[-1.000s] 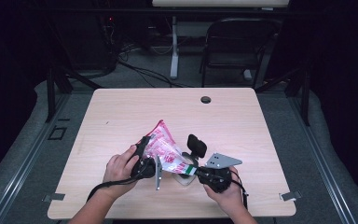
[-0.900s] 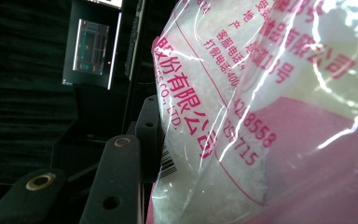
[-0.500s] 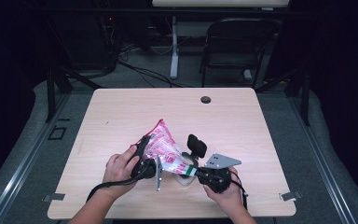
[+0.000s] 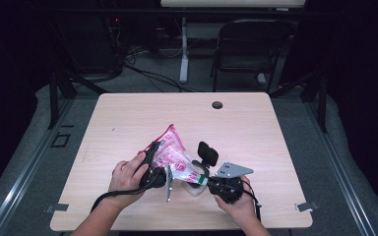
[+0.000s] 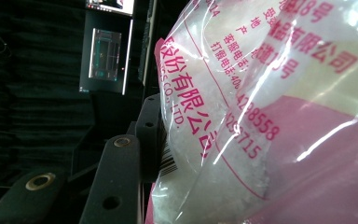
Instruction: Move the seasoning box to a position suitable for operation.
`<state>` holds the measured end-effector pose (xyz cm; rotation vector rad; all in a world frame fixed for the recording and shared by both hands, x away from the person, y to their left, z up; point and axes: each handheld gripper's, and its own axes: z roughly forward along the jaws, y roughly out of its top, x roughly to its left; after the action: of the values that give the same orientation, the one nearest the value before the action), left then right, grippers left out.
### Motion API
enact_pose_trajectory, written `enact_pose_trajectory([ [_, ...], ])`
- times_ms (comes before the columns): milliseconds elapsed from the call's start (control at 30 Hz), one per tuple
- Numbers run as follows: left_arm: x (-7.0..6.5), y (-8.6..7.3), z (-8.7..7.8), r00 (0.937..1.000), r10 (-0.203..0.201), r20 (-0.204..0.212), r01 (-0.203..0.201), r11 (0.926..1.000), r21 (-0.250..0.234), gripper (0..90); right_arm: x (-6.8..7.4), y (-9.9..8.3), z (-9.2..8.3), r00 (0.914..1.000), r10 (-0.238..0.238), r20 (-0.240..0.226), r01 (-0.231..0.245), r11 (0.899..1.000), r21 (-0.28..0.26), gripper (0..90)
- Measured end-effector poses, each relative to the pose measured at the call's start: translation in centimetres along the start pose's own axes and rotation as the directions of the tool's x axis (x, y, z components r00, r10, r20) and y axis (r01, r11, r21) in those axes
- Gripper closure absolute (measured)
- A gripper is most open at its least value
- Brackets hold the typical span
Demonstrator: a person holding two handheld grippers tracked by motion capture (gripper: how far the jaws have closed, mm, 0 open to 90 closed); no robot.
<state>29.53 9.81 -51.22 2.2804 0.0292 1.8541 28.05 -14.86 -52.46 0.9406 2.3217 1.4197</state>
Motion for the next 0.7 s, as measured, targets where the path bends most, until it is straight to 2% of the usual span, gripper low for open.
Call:
enact_pose_trajectory([
  [700,0.29,0.27,-0.21,0.9998,0.001,-0.018,-0.001,0.9999,-0.01,63.6,-0.18,-0.13,0.17,0.9998,0.019,0.005,-0.019,1.0,-0.005,89.9],
])
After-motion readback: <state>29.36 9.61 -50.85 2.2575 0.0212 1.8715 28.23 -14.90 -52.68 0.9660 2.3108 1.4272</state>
